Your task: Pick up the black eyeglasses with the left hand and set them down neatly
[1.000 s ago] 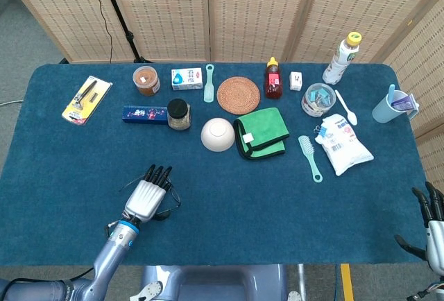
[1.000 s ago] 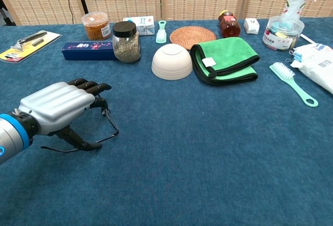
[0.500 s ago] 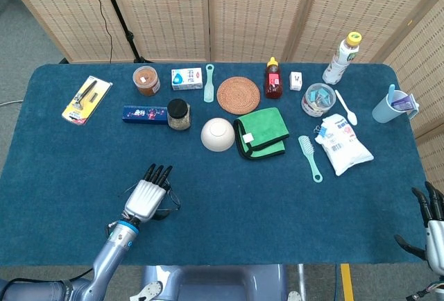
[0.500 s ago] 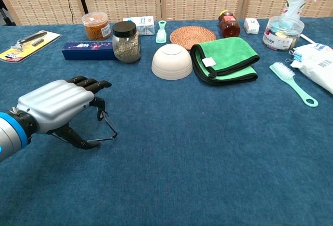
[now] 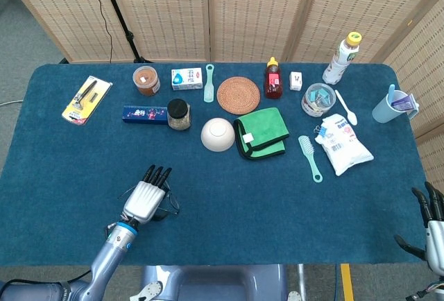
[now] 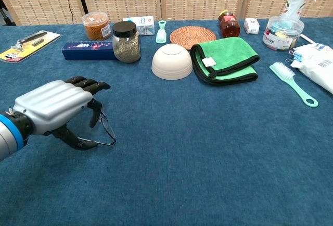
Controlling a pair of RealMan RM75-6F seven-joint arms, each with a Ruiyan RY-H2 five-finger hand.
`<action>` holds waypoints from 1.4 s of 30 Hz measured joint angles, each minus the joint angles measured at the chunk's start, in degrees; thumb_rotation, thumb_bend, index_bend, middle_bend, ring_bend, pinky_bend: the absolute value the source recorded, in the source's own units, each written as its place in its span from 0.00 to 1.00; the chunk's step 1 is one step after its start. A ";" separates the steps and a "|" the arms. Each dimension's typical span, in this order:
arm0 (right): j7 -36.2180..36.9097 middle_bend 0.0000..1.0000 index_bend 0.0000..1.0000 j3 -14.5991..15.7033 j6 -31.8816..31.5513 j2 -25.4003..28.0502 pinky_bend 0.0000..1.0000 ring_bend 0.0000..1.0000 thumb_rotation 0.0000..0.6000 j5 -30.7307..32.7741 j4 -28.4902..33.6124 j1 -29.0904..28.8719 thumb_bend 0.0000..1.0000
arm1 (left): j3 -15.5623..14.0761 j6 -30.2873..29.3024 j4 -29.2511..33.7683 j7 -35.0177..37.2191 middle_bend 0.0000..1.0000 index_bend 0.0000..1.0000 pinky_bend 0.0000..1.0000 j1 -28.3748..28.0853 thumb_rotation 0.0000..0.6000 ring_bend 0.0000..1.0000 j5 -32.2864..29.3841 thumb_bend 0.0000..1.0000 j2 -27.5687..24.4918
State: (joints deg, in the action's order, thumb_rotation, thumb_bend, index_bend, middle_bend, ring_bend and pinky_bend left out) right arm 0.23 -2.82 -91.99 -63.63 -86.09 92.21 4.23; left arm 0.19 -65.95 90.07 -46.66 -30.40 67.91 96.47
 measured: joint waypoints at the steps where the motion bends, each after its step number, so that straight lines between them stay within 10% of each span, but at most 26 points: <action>1: -0.02 0.02 0.10 0.00 -0.03 0.01 0.18 0.04 1.00 0.00 0.03 0.03 0.11 | -0.03 -0.04 0.02 0.04 0.07 0.56 0.00 0.02 0.70 0.00 0.06 0.20 -0.02; 8: 0.00 0.02 0.10 0.02 -0.18 -0.02 0.19 0.05 1.00 0.07 0.02 0.22 0.11 | -0.01 -0.49 0.34 0.58 0.08 0.55 0.00 0.13 0.72 0.00 0.73 0.20 -0.17; 21: 0.78 0.02 0.11 -0.07 -0.07 -0.11 0.19 0.05 1.00 0.22 -0.60 0.29 0.11 | -1.20 -1.35 4.16 3.48 0.00 0.05 0.00 0.35 0.68 0.00 5.62 0.20 -4.22; 42: 1.11 0.02 0.11 -0.17 -0.12 -0.18 0.20 0.05 1.00 0.54 -0.92 0.60 0.11 | -1.54 3.56 3.16 -1.15 0.00 0.22 0.00 -1.82 0.68 0.00 2.29 0.20 -4.90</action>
State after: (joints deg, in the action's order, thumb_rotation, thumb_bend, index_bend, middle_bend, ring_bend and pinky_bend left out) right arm 1.34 -2.98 -92.12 -63.81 -85.55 91.29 4.83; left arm -1.36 -62.39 93.23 -47.81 -32.22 70.20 91.57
